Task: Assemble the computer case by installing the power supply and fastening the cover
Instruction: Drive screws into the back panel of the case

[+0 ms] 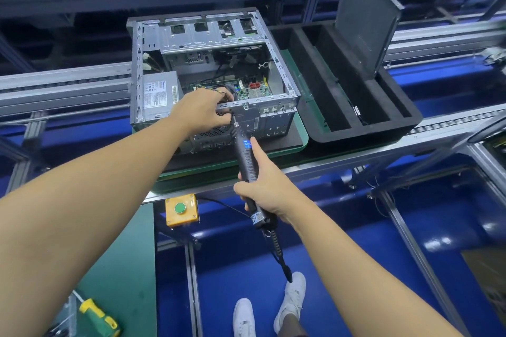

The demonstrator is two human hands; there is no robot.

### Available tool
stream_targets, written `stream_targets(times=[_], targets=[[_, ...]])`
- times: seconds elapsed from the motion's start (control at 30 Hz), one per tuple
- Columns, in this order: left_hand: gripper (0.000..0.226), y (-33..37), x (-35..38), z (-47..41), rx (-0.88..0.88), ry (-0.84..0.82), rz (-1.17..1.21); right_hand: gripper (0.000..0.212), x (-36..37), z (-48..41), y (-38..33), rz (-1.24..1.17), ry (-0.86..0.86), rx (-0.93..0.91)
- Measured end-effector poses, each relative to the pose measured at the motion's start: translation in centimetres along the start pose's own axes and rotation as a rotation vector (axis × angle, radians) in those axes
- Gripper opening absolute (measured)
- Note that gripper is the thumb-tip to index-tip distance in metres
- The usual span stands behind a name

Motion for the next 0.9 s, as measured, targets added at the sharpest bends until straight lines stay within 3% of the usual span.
stream_targets(times=[0.27, 0.9], targets=[[0.03, -0.32, 0.15, -0.03, -0.019, -0.001, 0.011, 0.11, -0.16, 0.59, -0.48, 0.212, 0.034, -0.062], [0.036, -0.25, -0.12, 0.01, -0.012, -0.019, 0.044, 0.108, -0.18, 0.26, -0.25, 0.105, 0.038, -0.045]])
Point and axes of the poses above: each hand's wrist, its own z-axis away from the middle knuckle, its own x-axis out of the palm, y = z × x, the point moved 6 cm from there along -z, towards the middle knuckle, and after that the axes turned 12 degrees about y, right-handed, at the moved point
